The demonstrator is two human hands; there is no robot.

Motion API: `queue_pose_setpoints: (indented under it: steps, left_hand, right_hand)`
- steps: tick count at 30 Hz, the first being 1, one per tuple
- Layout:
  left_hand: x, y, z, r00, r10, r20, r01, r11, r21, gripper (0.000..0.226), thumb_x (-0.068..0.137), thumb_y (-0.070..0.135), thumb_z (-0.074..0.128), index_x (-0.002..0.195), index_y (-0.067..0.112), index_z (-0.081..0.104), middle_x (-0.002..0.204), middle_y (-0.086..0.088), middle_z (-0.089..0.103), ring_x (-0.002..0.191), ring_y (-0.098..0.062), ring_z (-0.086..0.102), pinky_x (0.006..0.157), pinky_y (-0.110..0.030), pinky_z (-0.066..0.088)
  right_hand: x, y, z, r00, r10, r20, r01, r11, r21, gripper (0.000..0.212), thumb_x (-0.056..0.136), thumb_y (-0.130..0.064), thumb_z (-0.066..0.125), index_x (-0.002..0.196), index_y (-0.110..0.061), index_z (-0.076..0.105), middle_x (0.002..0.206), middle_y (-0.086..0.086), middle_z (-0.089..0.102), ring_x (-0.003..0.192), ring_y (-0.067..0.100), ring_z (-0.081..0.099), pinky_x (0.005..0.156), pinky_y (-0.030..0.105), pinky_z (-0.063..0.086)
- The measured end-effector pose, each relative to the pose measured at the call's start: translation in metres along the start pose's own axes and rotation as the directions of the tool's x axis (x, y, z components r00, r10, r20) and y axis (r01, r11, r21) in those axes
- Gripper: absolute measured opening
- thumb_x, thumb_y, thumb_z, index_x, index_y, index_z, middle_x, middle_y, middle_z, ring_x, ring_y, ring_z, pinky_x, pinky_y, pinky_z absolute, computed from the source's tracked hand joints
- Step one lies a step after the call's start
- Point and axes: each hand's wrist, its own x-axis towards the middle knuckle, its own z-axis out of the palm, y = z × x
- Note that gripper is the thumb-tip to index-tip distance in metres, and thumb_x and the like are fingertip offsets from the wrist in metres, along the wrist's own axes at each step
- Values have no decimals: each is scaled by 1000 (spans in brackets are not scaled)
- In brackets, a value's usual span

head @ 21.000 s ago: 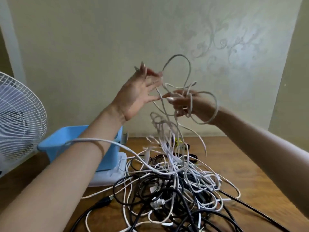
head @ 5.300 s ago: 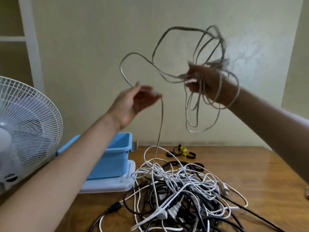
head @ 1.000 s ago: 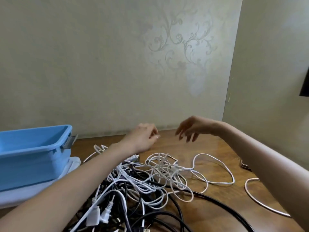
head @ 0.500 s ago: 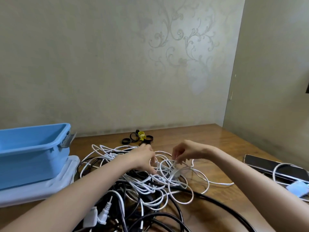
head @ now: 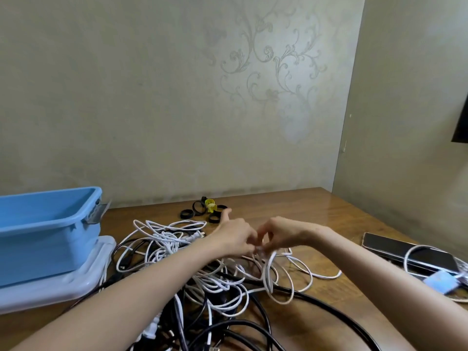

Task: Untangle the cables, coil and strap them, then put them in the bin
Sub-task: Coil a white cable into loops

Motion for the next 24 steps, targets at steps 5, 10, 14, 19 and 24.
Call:
queue_pose_setpoints:
  steps: [5,10,14,19,24]
  left_hand:
    - [-6,-20,-31,849,55,-525,-93,995,-45,17,90,32,60,91,17,68,94,4,67,95,-13,59,114,-39,20]
    - [-8,-27,-58,588,65,-806,-221,972,-83,10,88,14,65,82,6,61,84,-5,60,74,-17,56,68,-26,46]
    - [-11,-42,-67,774,-251,-582,-75,875,-478,15,96,21,52,85,13,56,68,4,64,71,-25,66,71,-39,53]
    - [-24,-65,-51,844,-481,-237,140,624,-769,30,100,12,39,72,16,50,62,2,67,71,-28,66,64,-29,48]
    - [-34,-49,-76,873,-484,53,32,-52,-998,54,104,41,17,83,10,56,76,-8,74,67,-16,68,59,-25,48]
  right_hand:
    - [-2,-9,-26,931,-20,-363,149,932,331,8,85,-20,71,80,-14,70,58,-10,59,52,-4,50,53,15,39]
    - [-14,-40,-66,818,-40,-573,356,819,450,10,85,-15,69,82,-5,69,54,-3,57,47,1,45,47,14,32]
    - [-31,-46,-93,683,48,-729,514,677,527,10,90,-21,63,86,-13,65,69,1,65,56,9,50,46,17,32]
    - [-46,-42,-106,685,183,-705,602,403,689,11,95,-13,51,84,-14,56,79,2,69,67,16,60,47,18,45]
    - [-34,-44,-80,851,126,-511,399,479,782,12,87,1,56,85,-9,53,90,21,72,65,23,64,48,21,50]
